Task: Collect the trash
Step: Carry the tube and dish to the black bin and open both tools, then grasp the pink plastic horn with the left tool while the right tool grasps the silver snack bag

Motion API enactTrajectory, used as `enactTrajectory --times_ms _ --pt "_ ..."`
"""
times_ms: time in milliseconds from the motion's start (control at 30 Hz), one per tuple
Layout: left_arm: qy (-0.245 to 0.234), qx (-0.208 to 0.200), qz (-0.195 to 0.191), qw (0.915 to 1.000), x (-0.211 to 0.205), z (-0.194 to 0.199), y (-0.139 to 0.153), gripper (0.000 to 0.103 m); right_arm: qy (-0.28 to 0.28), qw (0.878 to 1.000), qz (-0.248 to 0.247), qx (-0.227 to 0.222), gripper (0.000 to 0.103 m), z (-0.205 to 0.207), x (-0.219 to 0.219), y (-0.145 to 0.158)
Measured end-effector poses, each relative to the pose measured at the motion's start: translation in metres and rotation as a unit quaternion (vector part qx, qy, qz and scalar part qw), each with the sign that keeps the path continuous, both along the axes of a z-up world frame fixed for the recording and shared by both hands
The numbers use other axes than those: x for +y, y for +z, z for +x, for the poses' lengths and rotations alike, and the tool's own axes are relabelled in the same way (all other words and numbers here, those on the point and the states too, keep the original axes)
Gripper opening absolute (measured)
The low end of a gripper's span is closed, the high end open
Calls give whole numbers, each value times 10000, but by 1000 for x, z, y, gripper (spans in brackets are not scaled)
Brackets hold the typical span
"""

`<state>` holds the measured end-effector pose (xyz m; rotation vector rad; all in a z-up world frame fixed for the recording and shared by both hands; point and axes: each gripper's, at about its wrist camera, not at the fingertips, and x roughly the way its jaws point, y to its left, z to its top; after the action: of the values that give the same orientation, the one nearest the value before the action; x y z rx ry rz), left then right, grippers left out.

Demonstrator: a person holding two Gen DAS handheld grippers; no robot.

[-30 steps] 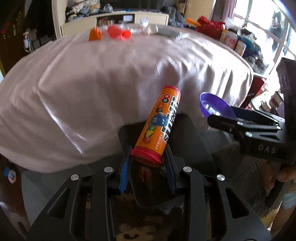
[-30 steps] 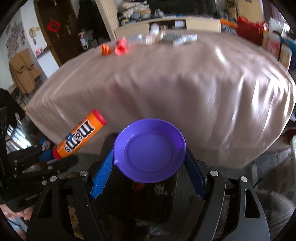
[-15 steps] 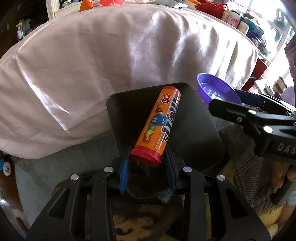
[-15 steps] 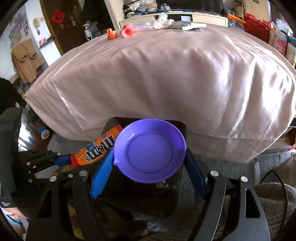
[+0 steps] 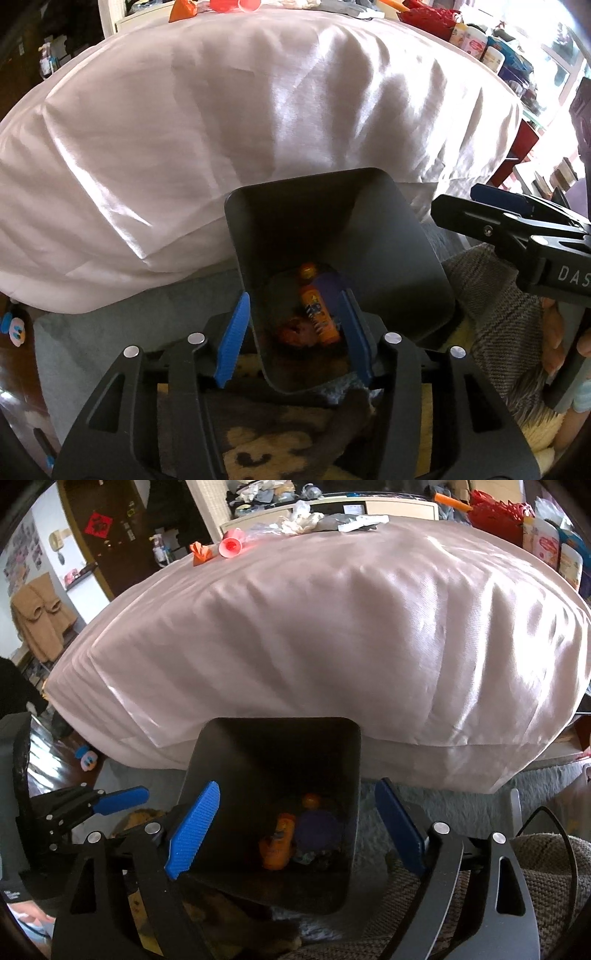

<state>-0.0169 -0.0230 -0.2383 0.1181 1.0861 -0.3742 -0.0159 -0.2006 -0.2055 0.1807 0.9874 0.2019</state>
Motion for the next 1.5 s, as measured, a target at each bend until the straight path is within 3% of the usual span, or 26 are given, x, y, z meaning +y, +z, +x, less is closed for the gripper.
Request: enactTrajectory --times_ms 267,533,733,900,933,1000,1033,1067,1133,1233,1500 --pt "66 -112 -38 9999 6 3 11 52 -37 10000 20 9 87 1 -1 1" --pt "265 -368 -167 9988 19 15 37 52 -157 9989 241 -371 87 7 -15 30" --pt "409 -641 -101 9971 24 37 62 56 -453 9969 291 -576 87 40 -42 56" --pt "477 -772 -185 9957 20 64 83 66 -809 9951 140 -545 87 82 -61 65" --pt "473 -784 -211 9956 17 72 88 66 -806 9954 260 -451 97 91 -64 67" --pt "448 -802 -271 9954 13 85 93 67 -939 9945 418 -223 101 99 -65 69" --pt "446 -795 -320 9953 11 95 97 67 -965 9946 357 -111 101 103 -63 70" --pt "440 -766 -397 9953 8 102 101 74 -790 9958 247 -395 96 104 -59 80" --pt "293 -846 -552 9945 1 105 112 75 -731 9957 -113 -550 96 105 -53 92" --pt "288 -1074 -224 9935 -11 110 122 75 -684 9952 -57 -699 96 112 -54 109" --pt "255 -1206 -116 9923 -18 142 139 75 -740 9931 -218 -887 96 158 -59 126"
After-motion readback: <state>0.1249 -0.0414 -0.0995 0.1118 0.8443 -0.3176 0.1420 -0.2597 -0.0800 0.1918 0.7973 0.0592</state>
